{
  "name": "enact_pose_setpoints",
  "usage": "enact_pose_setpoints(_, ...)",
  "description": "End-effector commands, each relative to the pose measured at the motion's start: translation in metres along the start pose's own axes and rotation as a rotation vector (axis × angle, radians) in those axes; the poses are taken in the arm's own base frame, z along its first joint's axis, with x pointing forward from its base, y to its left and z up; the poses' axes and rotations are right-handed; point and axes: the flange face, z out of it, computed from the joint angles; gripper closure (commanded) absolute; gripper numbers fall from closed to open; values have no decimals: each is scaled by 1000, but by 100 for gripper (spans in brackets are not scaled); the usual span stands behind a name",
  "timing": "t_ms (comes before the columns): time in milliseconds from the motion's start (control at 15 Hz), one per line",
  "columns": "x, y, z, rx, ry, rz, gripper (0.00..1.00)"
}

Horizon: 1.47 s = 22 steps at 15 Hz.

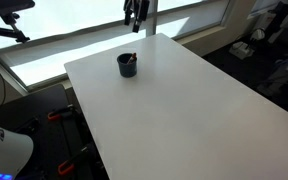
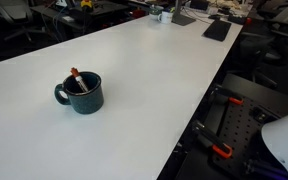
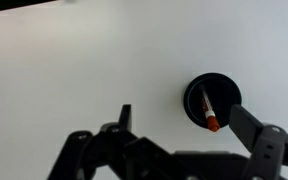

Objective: Take the marker out of the cup

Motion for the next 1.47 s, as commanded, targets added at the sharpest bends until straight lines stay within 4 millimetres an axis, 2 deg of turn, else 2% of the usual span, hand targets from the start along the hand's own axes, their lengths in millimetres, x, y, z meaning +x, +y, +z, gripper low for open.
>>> enact_pose_setpoints(0,14,-9,6,-1,-20,-33,0)
enact_pose_setpoints(533,47,-46,17,5,-48,-177,0)
enact_pose_setpoints(600,40,-37,21,0,-25,-148,0)
enact_pose_setpoints(1000,49,-44,23,1,-30,-158,0)
enact_pose_setpoints(1400,58,-47,40,-12,-66,-143,0)
